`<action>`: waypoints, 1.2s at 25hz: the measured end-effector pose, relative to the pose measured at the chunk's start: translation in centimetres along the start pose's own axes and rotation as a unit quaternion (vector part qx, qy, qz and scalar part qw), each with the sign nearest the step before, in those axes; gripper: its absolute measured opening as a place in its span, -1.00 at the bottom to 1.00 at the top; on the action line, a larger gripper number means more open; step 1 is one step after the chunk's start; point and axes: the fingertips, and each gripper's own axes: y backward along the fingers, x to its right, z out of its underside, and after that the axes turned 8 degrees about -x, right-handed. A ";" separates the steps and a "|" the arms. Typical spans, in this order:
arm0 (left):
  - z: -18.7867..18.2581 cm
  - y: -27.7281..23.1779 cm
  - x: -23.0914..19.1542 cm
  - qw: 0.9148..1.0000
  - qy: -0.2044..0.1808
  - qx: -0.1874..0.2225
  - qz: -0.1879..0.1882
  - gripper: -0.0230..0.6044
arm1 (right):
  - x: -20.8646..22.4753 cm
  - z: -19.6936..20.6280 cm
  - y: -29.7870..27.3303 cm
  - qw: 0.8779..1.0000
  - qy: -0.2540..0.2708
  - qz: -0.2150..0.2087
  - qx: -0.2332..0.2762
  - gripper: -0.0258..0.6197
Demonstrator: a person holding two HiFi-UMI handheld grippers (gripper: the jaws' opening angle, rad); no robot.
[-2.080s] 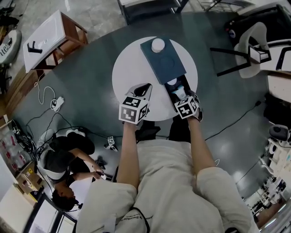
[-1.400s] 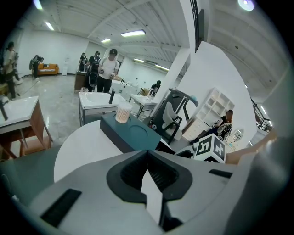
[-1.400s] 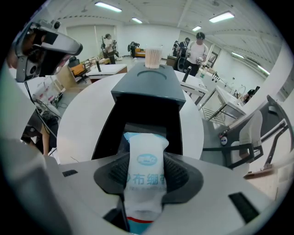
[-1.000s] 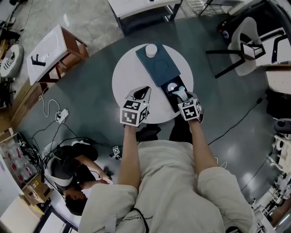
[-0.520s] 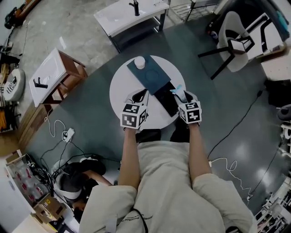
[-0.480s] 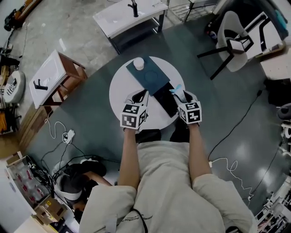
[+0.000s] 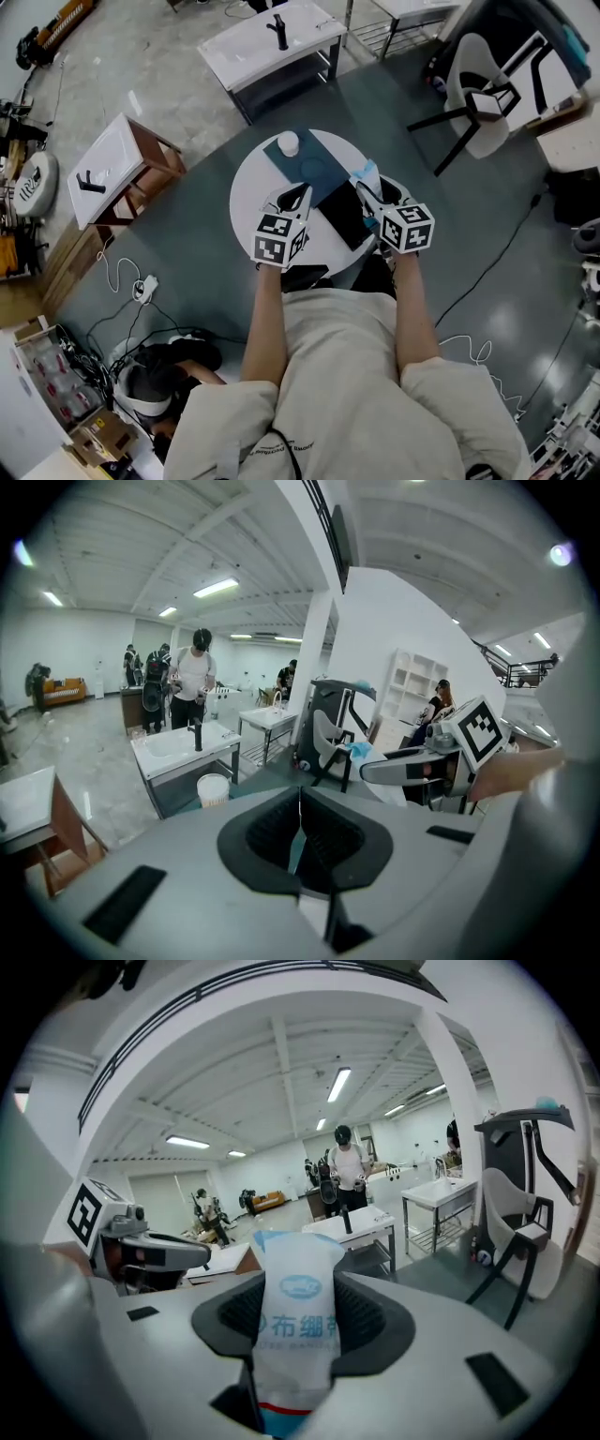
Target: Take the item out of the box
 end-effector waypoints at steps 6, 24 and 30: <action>-0.9 0.1 0.0 1.000 -0.005 0.008 0.001 -0.86 | 0.2 -1.7 1.2 1.000 0.014 -0.007 0.006 -0.25; -0.6 0.2 2.8 0.999 -0.022 0.018 0.020 -0.86 | -0.8 -1.1 3.3 0.999 0.041 -0.015 -0.005 -0.25; -1.4 0.7 3.6 0.999 -0.030 0.028 0.023 -0.86 | -1.4 -2.6 4.7 0.999 0.052 -0.009 0.011 -0.25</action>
